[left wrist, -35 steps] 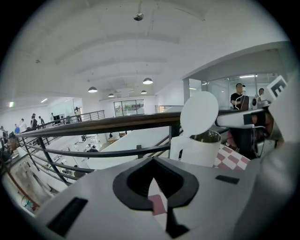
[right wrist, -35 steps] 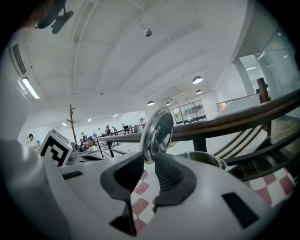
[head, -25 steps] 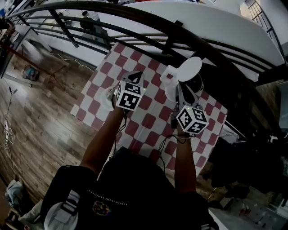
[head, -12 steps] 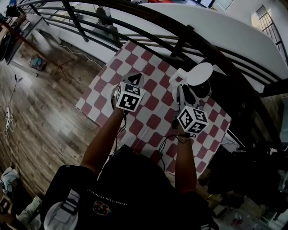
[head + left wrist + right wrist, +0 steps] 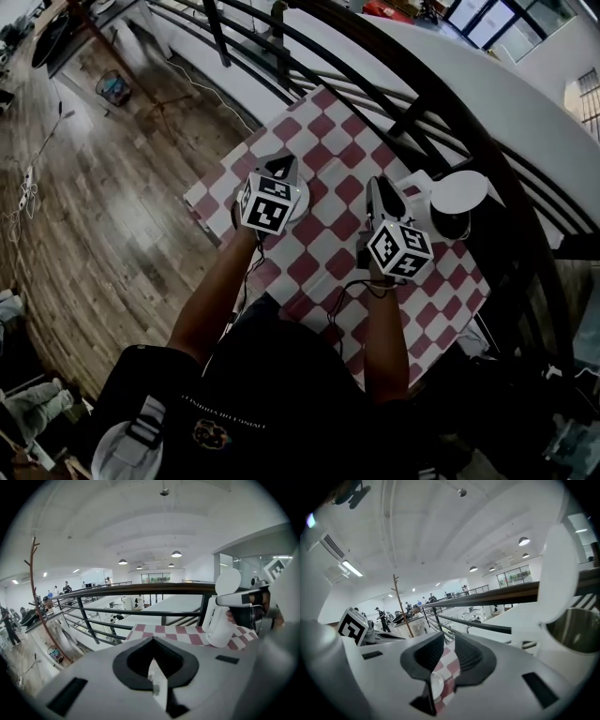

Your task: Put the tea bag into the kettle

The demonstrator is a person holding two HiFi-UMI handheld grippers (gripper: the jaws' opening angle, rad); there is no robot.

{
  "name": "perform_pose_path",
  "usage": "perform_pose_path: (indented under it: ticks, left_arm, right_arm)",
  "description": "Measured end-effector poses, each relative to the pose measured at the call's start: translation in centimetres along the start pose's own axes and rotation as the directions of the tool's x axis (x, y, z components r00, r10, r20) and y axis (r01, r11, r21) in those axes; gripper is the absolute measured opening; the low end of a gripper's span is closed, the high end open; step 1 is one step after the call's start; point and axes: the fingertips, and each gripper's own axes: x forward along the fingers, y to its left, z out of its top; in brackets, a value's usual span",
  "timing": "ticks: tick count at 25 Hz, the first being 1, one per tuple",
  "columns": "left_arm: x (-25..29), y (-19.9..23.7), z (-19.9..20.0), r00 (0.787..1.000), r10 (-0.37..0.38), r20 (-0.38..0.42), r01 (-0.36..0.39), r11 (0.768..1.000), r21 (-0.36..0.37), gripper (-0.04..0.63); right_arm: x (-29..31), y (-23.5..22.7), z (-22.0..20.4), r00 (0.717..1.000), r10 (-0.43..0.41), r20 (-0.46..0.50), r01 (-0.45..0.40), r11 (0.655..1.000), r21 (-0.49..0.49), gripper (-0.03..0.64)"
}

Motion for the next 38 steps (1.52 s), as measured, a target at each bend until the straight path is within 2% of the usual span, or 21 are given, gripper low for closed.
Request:
perform_pose_path:
  ticks: [8, 15, 38]
  left_arm:
    - [-3.7, 7.2, -4.8, 0.99, 0.137, -0.042, -0.141, 0.985, -0.102, -0.002]
    - [-6.4, 9.8, -8.7, 0.977, 0.195, -0.091, -0.207, 0.966, -0.153, -0.002]
    - [-3.7, 8.0, -9.8, 0.984, 0.132, -0.118, -0.15, 0.977, -0.154, -0.002]
  right_arm:
    - [5.3, 7.3, -1.8, 0.985, 0.158, -0.066, -0.161, 0.986, -0.04, 0.081]
    - [6.6, 11.3, -3.9, 0.966, 0.229, -0.116, -0.236, 0.97, -0.049, 0.08]
    - [7.4, 9.8, -6.5, 0.965, 0.194, -0.176, -0.205, 0.978, -0.046, 0.081]
